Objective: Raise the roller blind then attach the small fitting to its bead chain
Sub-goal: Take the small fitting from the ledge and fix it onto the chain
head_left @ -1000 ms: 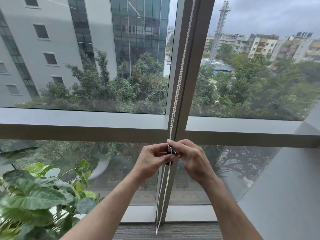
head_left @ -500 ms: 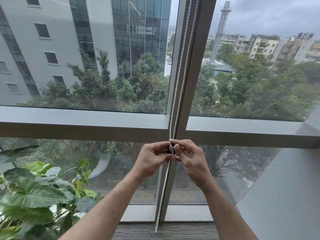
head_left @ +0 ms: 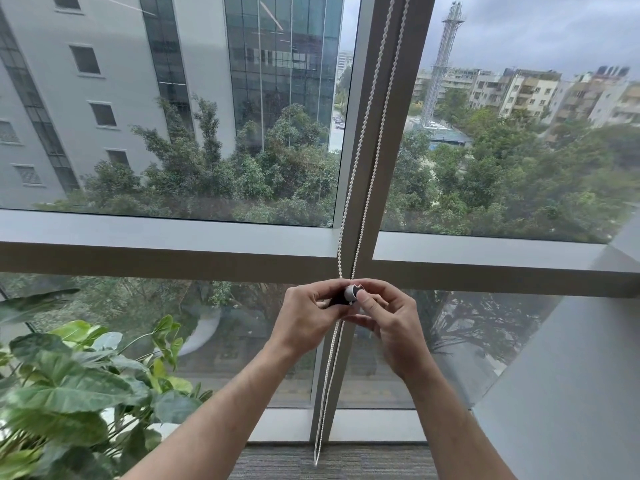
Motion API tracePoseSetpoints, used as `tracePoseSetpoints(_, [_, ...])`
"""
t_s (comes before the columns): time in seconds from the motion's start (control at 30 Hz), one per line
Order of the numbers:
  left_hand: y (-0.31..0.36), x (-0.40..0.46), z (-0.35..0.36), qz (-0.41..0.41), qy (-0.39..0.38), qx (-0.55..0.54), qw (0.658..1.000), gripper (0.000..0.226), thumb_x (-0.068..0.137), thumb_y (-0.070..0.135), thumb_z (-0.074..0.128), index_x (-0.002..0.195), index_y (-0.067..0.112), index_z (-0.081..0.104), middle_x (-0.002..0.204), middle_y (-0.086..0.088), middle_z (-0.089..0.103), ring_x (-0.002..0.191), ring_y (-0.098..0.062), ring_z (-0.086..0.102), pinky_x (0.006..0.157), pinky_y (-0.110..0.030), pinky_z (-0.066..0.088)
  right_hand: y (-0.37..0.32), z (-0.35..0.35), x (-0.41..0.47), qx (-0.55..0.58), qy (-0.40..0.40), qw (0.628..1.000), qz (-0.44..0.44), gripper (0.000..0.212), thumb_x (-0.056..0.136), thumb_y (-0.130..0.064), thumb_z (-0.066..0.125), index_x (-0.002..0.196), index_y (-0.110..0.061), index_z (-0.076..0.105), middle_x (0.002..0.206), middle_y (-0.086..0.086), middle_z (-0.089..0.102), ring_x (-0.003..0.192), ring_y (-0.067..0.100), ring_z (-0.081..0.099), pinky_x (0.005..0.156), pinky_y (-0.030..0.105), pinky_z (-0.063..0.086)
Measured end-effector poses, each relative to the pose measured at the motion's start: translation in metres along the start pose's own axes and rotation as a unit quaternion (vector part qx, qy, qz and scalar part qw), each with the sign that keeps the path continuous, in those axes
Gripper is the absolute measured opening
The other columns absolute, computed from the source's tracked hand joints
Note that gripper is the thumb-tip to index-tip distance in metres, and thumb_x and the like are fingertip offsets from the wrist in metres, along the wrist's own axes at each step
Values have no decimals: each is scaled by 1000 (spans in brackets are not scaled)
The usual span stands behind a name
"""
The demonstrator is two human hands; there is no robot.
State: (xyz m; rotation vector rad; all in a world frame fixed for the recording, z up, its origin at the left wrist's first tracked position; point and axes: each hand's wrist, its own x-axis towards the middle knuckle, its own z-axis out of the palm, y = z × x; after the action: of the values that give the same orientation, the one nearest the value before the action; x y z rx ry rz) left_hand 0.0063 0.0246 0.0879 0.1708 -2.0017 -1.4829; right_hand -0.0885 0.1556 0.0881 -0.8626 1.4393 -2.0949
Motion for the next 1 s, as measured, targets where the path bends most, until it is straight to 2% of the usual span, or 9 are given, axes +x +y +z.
tracePoseSetpoints(0.2, [3,0,0,39,44,87,994,45,75,15,84,113,37,70,96,16,78,90,-3,73,85,-30,60,-4,-2,0,-13,9,1000,-26,18,81,-17,74,98,-13,77,98,15,77,96,25,74,82,38,61])
tracePoseSetpoints(0.3, [5,-1,1,95,75,139,983,44,73,16,86,112,31,72,96,21,72,89,14,66,81,-11,52,-2,-4,1,-25,20,998,-47,16,83,-11,76,99,-13,77,100,14,76,97,26,73,83,38,60])
tracePoseSetpoints(0.4, [4,-2,4,126,104,175,971,41,72,10,87,110,18,76,100,12,75,90,26,58,82,-2,45,-1,-5,0,-28,21,998,-50,16,83,-9,74,98,-14,77,98,12,76,97,25,73,82,33,59])
tracePoseSetpoints(0.47, [4,-2,5,130,113,177,969,42,71,10,88,111,16,76,102,11,74,92,24,59,84,-4,46,-2,-6,-1,-25,19,998,-45,15,83,-10,75,98,-12,76,98,13,76,98,29,73,84,37,59])
tracePoseSetpoints(0.6, [6,-2,7,147,112,178,966,42,71,9,87,111,16,75,104,7,76,96,2,68,87,-15,52,-4,-8,-3,-11,13,999,-51,18,83,-10,73,100,-5,74,97,18,74,97,34,72,89,46,59])
tracePoseSetpoints(0.7, [6,-3,7,153,112,178,966,41,72,9,87,110,16,75,103,10,74,95,6,67,86,-13,51,-7,-7,-5,-25,14,998,-59,16,84,-7,71,100,-4,74,98,25,73,95,35,73,88,49,60])
tracePoseSetpoints(0.77, [4,-3,7,153,111,175,966,41,72,11,87,110,15,75,103,13,71,94,11,65,86,-11,50,-7,-6,-6,-60,14,996,-70,15,88,-2,70,101,-5,74,98,24,74,94,36,73,87,48,60])
tracePoseSetpoints(0.9, [4,-4,6,150,108,173,968,42,72,9,87,112,17,75,104,11,72,95,-1,69,86,-18,54,-7,-3,-8,-100,15,991,-88,19,90,7,65,103,-3,75,98,15,78,97,32,75,87,41,60])
tracePoseSetpoints(1.0, [4,-5,7,152,104,176,967,42,73,9,87,112,17,74,106,10,72,94,-2,69,86,-22,56,-7,-3,-9,-99,15,991,-88,19,91,7,64,103,-3,75,98,13,78,96,29,75,86,38,61])
